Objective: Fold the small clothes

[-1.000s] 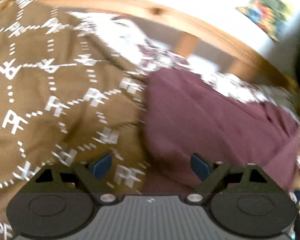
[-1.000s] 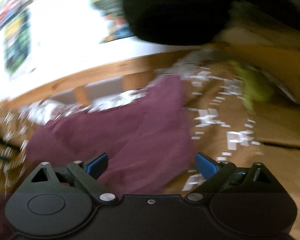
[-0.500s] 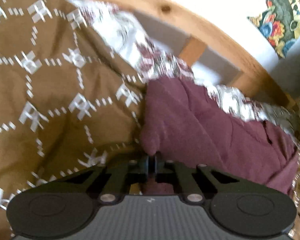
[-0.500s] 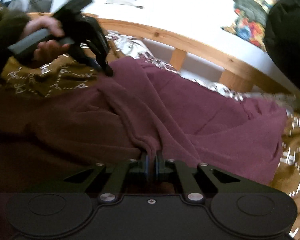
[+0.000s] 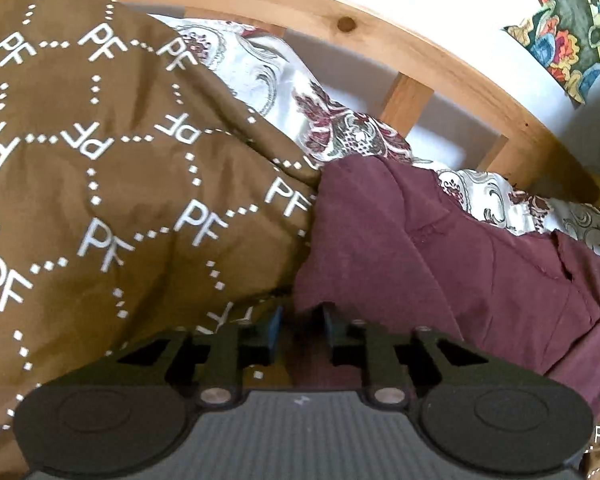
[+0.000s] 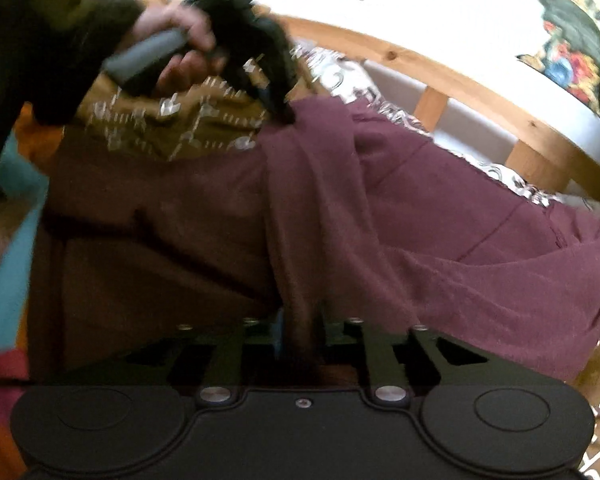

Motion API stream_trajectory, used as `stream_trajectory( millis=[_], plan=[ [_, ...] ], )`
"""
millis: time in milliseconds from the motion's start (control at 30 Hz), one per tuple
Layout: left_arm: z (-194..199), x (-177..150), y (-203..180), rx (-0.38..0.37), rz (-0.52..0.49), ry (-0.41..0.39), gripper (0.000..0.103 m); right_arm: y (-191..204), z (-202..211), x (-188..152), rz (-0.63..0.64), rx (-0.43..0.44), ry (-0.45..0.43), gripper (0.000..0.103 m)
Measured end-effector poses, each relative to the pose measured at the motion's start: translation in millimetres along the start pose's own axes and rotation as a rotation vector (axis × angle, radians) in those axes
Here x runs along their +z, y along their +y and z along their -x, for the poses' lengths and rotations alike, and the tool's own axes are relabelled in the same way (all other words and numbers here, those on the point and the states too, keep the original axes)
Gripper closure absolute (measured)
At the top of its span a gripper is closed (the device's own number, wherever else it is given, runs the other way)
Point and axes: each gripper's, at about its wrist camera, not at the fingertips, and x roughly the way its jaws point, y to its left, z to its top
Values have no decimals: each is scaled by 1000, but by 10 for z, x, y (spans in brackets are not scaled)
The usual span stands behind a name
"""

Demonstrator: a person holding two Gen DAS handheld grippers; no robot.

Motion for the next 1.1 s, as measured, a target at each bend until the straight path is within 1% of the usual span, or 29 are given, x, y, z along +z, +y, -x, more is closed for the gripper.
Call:
stream_trajectory(
  millis=[33,67,100,167,267,367,433,467,500,567,633,700,800,867,967,1100],
  plan=[
    [9,-2,23,9,1,-3,75,-51,27,20,-32,11,-24,66],
    [14,-5,44,21,-1,0,75,-83,54,39,-61,17,-46,58],
    [10,-10,64,39,-3,4,75,-123,80,50,-93,18,-68,49],
    [-14,-16,109,65,3,20,71,-189,95,55,-138,1,-92,36],
    [5,-30,173,63,37,26,66,-284,-11,14,-157,-54,-39,33],
    [78,-46,172,68,25,21,57,-362,-109,-65,-200,-63,29,29],
    [155,-69,150,74,1,20,45,-400,-108,-87,-236,-58,35,27],
    [212,-91,141,74,-11,14,35,-417,-88,-87,-248,-53,29,24],
    [273,-117,129,75,-21,4,23,-426,-60,-82,-261,-49,19,18],
    [417,-188,93,77,-51,-25,14,-425,-24,-63,-277,-35,-2,10],
    [545,-267,46,72,-97,-37,11,-391,2,-44,-278,-37,-11,8],
    [657,-348,9,73,-136,-39,4,-327,12,-10,-259,-53,-5,6],
    [850,-482,-25,66,-189,-51,1,-235,61,38,-229,-77,-9,4],
    [986,-568,-38,52,-232,-51,1,-181,111,68,-218,-95,-15,1],
    [1193,-712,-32,29,-307,-55,1,-102,220,83,-206,-138,-18,1],
    [1393,-935,22,-18,-410,-42,1,24,394,14,-195,-200,20,1]
  ],
)
